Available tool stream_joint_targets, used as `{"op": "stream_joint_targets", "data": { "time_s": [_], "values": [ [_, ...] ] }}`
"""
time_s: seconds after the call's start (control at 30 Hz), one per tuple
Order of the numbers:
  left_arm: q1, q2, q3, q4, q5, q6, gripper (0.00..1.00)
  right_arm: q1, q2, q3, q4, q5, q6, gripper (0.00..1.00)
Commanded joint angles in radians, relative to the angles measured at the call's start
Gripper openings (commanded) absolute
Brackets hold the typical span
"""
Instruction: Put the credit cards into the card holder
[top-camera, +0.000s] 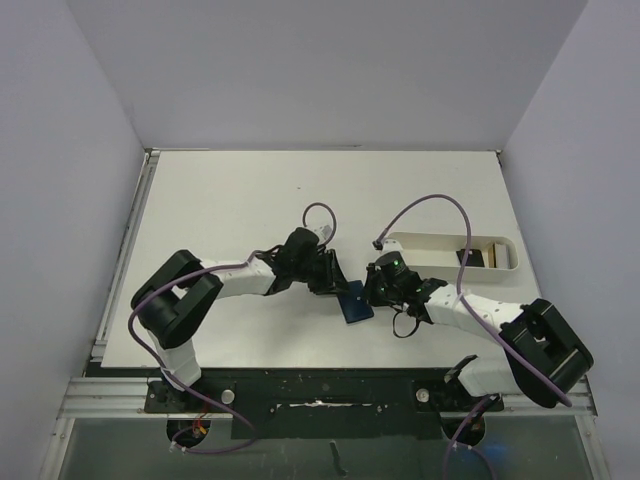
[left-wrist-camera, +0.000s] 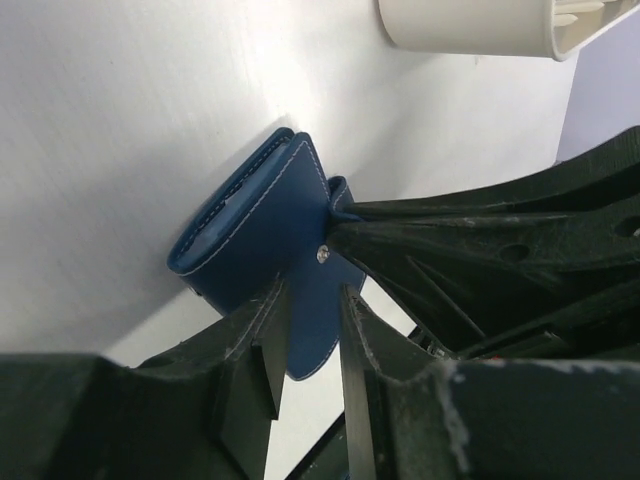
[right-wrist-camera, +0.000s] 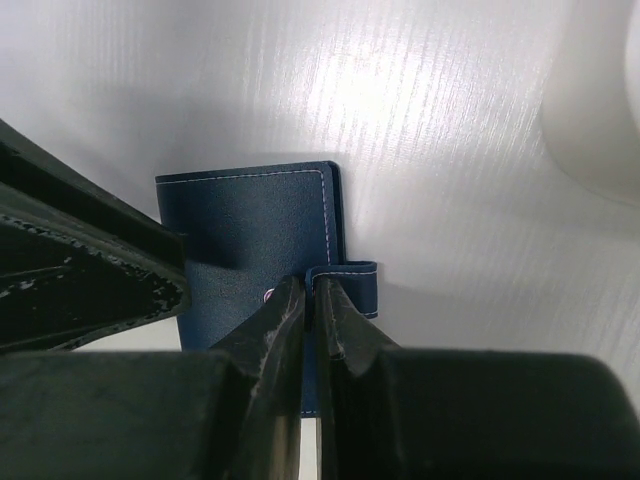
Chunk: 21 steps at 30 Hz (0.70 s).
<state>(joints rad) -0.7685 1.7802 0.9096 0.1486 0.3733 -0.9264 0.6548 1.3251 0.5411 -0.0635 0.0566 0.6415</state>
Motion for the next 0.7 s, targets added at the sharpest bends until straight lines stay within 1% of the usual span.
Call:
{"op": "stream_joint_targets", "data": {
  "time_s": [0.0,0.13,0.2,0.27,0.4,0.57,0.6,0.67],
  "values": [
    [0.005,0.043,0.02,0.061,0.038,0.009,0.24,0.017,0.016,0.014,-0.027,-0.018,0.009,0.03],
    [0.002,0.076,0.038,0.002,-0.021,0.049,0.2,0.017,-0.011,0.015,-0.023,-0.027,0.012,0.05],
    [0.003,0.093,0.042,-0.022,-0.028,0.059,0.2,0.019,-0.029,0.012,-0.011,-0.036,0.008,0.1],
    [0.003,0.102,0.044,-0.03,-0.037,0.064,0.2,0.019,-0.043,0.011,-0.002,-0.043,0.005,0.11],
    [0.003,0.105,0.043,-0.03,-0.039,0.064,0.2,0.017,-0.049,0.003,0.026,-0.069,0.014,0.11],
    [0.003,0.098,0.041,-0.034,-0.043,0.061,0.2,0.016,-0.033,-0.001,0.052,-0.089,0.032,0.14],
    [0.003,0.097,0.041,-0.034,-0.043,0.061,0.2,0.016,-0.031,-0.002,0.052,-0.086,0.039,0.15],
    [0.003,0.097,0.04,-0.034,-0.043,0.059,0.2,0.014,-0.019,0.002,0.045,-0.081,0.043,0.2]
  ]
}}
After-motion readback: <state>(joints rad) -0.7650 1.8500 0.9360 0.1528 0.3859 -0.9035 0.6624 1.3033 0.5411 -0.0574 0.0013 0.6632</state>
